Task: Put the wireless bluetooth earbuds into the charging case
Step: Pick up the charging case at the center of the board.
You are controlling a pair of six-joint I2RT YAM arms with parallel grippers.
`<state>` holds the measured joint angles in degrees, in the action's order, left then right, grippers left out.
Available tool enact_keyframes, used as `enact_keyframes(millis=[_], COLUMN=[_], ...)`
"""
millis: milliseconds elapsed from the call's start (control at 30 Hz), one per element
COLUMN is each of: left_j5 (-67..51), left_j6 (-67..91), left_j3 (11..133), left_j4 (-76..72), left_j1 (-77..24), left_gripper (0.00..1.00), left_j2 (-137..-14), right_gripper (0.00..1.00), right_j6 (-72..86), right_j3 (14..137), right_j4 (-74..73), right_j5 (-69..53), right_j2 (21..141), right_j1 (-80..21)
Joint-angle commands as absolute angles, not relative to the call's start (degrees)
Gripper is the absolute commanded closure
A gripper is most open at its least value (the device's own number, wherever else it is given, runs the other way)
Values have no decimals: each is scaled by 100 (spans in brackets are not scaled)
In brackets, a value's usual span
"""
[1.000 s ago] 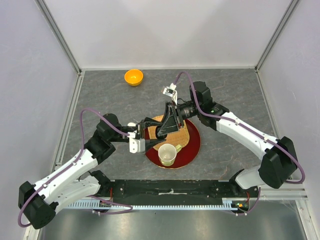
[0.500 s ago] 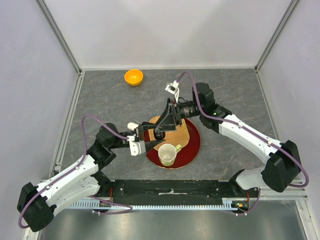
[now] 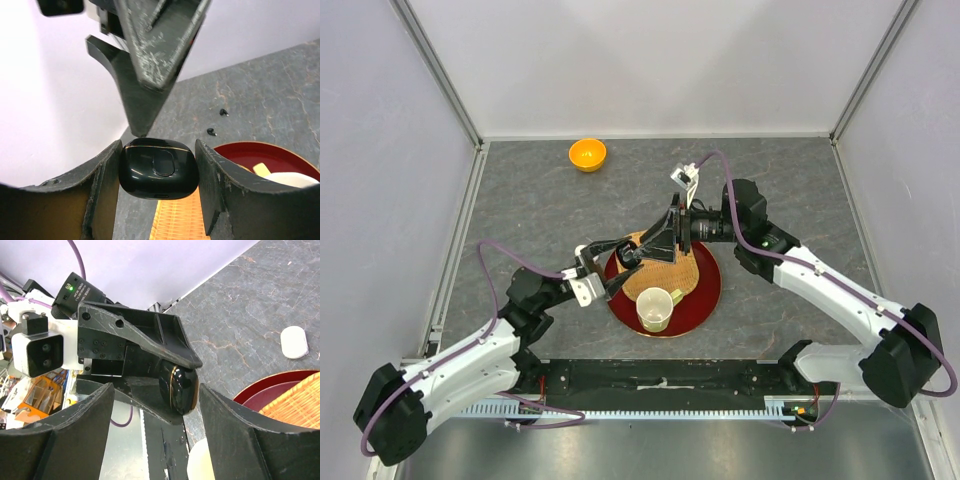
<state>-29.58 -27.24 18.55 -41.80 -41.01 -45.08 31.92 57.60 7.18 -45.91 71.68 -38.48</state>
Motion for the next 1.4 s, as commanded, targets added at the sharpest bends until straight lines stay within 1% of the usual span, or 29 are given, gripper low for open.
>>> enact_keyframes(millis=[0, 67, 167, 200, 300, 333, 433, 467, 533, 700, 833, 933, 967, 1067, 1100, 1233, 1267, 1333, 1367], left_j5=[-2505, -2496, -2522, -2575, -2628, -2628, -2619, -2610, -2558, -2452, -2408, -2382, -2373, -2373, -2373, -2329, -2320, -2277, -2250], left_j6=[-2329, -2294, -2268, -2259, -2250, -2241, -2233, -2250, -2241, -2259, -2276, -2268, -2276, -2250, -2250, -2224, -2224, -2224, -2232], left_j3=[1758, 1758, 1767, 1767, 1793, 1802, 1793, 1784, 1775, 1784, 1793, 1793, 1793, 1784, 1775, 1758, 1758, 1758, 1758], left_j4=[-5308, -5439, -5537, -5555, -5572, -5581, -5616, -5634, -5686, -5783, -5871, -5889, -5889, -5889, -5889, -5933, -5950, -5959, -5959], left_j1=[-4122, -4148, -4157, -4166, -4192, -4201, -4227, -4228, -4245, -4263, -4271, -4271, -4280, -4280, -4289, -4298, -4289, -4307, -4298], left_gripper=[98, 98, 98, 98, 98, 98, 98, 98, 98, 98, 98, 98, 98, 98, 98, 98, 98, 98, 98], left_j2=[-4535, -4561, -4597, -4605, -4667, -4667, -4693, -4719, -4737, -4799, -4825, -4834, -4834, -4825, -4825, -4825, -4825, -4816, -4816], right_gripper=[26, 26, 29, 32, 37, 37, 42, 46, 50, 50, 55, 63, 69, 76, 77, 73, 70, 59, 55], right_j6=[3611, 3708, 3911, 3963, 4174, 4262, 4342, 4394, 4447, 4456, 4377, 4351, 4333, 4324, 4324, 4289, 4289, 4263, 4263], right_j3=[5494, 5397, 5274, 5221, 5168, 5151, 5142, 5142, 5142, 5124, 5133, 5133, 5142, 5159, 5168, 5203, 5212, 5221, 5221], right_j4=[1327, 1529, 1836, 1941, 2258, 2433, 2610, 2628, 2724, 2698, 2575, 2558, 2558, 2558, 2558, 2531, 2523, 2479, 2470], right_j5=[-4324, -4316, -4324, -4324, -4377, -4394, -4403, -4403, -4473, -4483, -4465, -4456, -4465, -4517, -4535, -4570, -4579, -4570, -4553], right_j2=[7058, 7075, 7136, 7154, 7224, 7242, 7295, 7321, 7391, 7435, 7462, 7462, 7462, 7462, 7471, 7514, 7515, 7515, 7523], right_j1=[-3867, -3867, -3876, -3876, -3876, -3876, -3893, -3885, -3902, -3990, -4025, -4052, -4060, -4069, -4069, -4113, -4122, -4122, -4131])
